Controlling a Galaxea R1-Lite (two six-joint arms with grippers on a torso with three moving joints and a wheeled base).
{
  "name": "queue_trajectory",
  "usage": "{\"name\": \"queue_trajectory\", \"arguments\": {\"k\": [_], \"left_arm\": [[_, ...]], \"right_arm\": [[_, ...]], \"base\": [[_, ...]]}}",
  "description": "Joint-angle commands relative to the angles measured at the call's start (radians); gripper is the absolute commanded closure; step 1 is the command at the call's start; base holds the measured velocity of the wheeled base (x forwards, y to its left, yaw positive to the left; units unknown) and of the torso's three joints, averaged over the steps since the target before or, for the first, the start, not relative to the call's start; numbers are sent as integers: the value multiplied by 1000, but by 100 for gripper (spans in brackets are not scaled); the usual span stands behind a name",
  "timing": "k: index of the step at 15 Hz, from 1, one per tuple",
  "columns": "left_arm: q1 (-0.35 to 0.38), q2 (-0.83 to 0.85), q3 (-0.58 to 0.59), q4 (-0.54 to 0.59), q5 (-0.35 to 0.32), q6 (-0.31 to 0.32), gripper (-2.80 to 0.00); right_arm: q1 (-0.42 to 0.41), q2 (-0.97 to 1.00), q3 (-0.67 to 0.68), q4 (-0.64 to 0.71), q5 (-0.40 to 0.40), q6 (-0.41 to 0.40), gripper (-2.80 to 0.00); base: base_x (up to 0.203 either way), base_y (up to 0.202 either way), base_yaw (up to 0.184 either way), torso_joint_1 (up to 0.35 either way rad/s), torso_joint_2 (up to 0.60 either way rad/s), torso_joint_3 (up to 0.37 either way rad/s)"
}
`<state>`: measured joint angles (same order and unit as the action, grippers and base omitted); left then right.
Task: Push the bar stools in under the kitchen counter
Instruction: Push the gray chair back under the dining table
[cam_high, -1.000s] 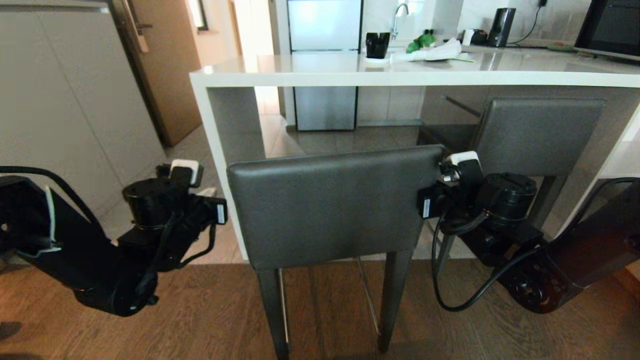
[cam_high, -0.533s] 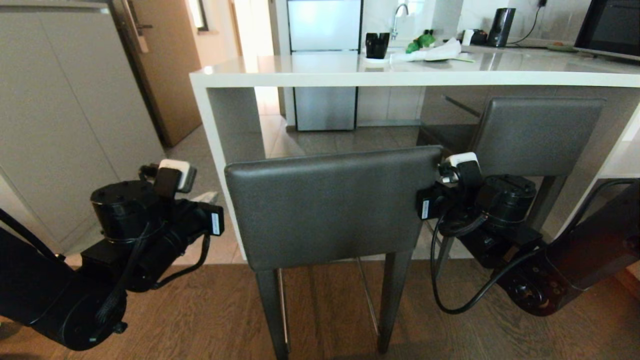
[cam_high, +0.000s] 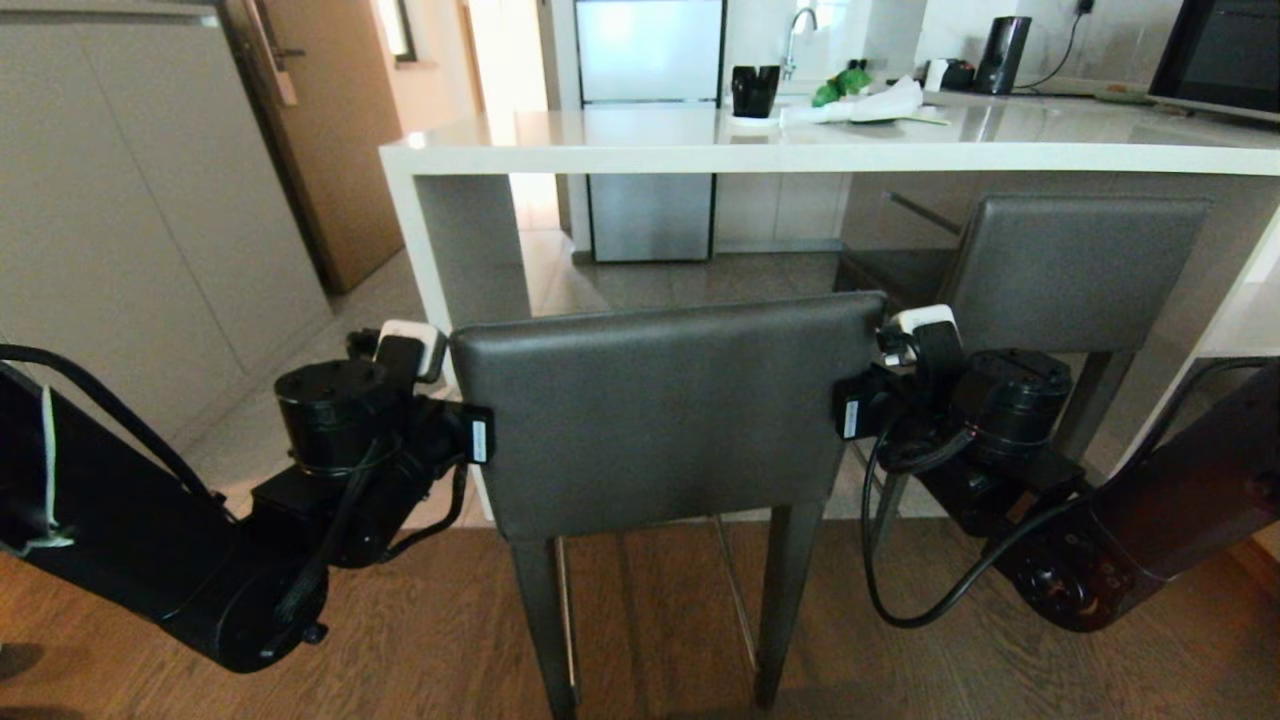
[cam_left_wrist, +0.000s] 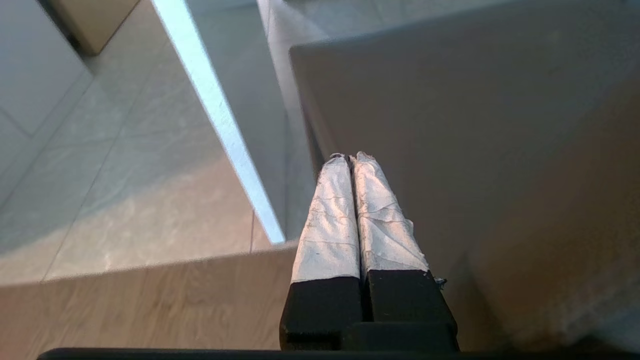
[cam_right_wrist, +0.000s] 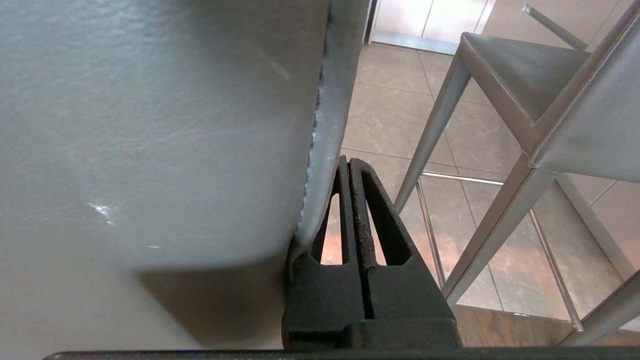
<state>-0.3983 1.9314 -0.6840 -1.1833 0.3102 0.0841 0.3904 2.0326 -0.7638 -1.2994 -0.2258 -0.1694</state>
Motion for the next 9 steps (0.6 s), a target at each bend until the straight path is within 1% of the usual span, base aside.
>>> {"name": "queue_trajectory", "arguments": {"k": [1,5,9], "left_arm": [[6,78,-71,-3,9,3,0],[32,154,-176,24,16,5,0],[58,190,-224,36,12,5,0]], "right_arm": [[-1,9,-3,-8,0,-2,0],[-8,40,-24,-8,3,-4,0],[-10,96,-63,-21,3,-2,0]], "base": [[0,0,0,0,0,0],[0,0,0,0,0,0],[0,0,0,0,0,0]]}}
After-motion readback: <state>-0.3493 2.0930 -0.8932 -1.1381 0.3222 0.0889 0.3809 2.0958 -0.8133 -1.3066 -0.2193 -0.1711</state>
